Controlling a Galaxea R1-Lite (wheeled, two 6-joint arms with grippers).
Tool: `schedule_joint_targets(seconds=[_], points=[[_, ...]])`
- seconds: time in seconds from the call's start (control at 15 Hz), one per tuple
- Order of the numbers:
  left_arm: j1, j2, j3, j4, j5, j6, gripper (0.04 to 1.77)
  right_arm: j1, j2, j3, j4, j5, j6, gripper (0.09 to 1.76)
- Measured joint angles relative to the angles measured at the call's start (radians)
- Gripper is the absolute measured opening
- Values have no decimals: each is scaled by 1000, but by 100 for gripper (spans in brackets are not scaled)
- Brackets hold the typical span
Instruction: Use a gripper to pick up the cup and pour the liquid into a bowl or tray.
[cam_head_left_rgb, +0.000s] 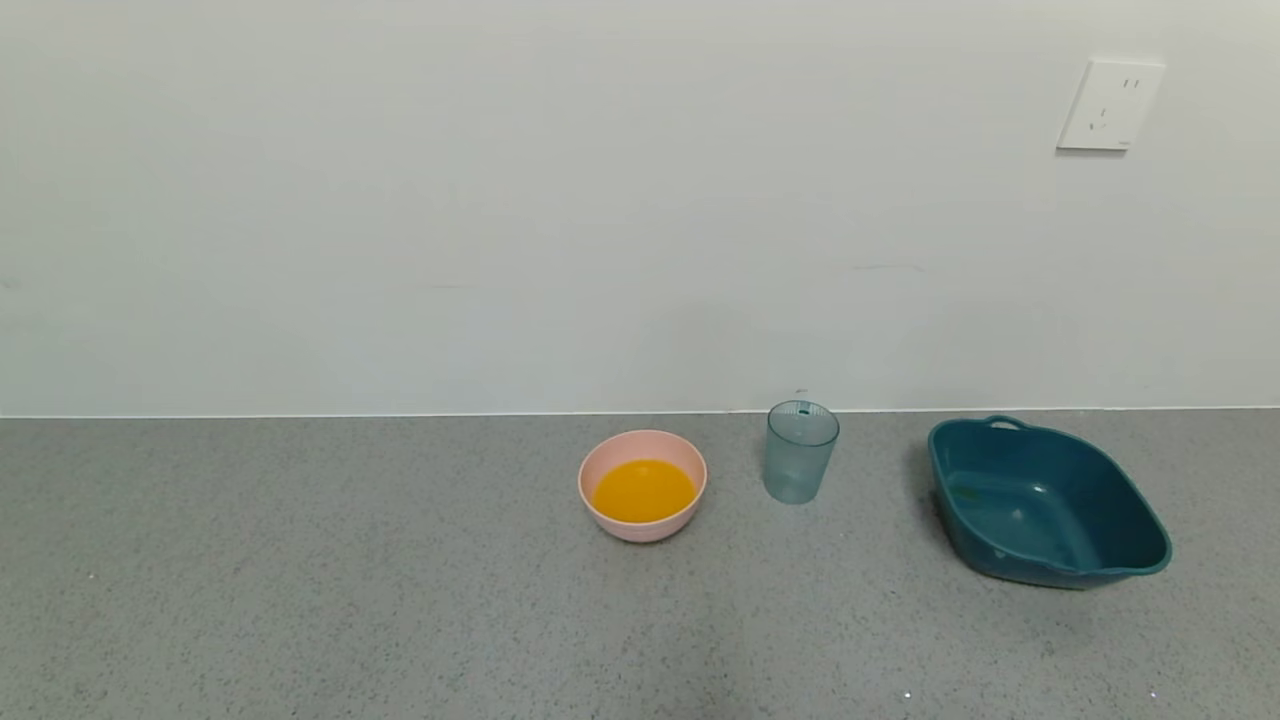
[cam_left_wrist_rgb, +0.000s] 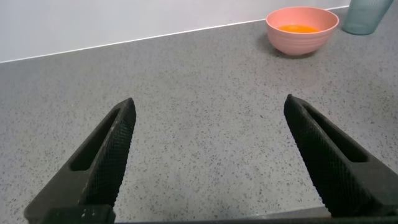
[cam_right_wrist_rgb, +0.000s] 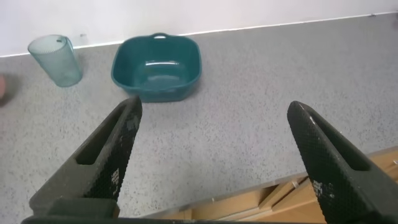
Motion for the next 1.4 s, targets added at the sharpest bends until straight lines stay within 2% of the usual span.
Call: schedule_joint_targets(seconds=[0.33, 0.6, 1.07, 1.27, 1.4], points=[[0, 0, 0, 0, 0, 0, 172, 54, -36, 29, -9, -14, 5, 170], [0, 0, 0, 0, 0, 0, 172, 56, -100, 140, -57, -12, 3, 170], [0, 0, 0, 0, 0, 0, 172, 48, -229, 393, -325, 51, -34, 170], [0, 0, 0, 0, 0, 0, 172, 48, -253, 530, -545, 59, -65, 170], [0, 0, 0, 0, 0, 0, 172, 48, -258, 608, -605, 100, -76, 170]])
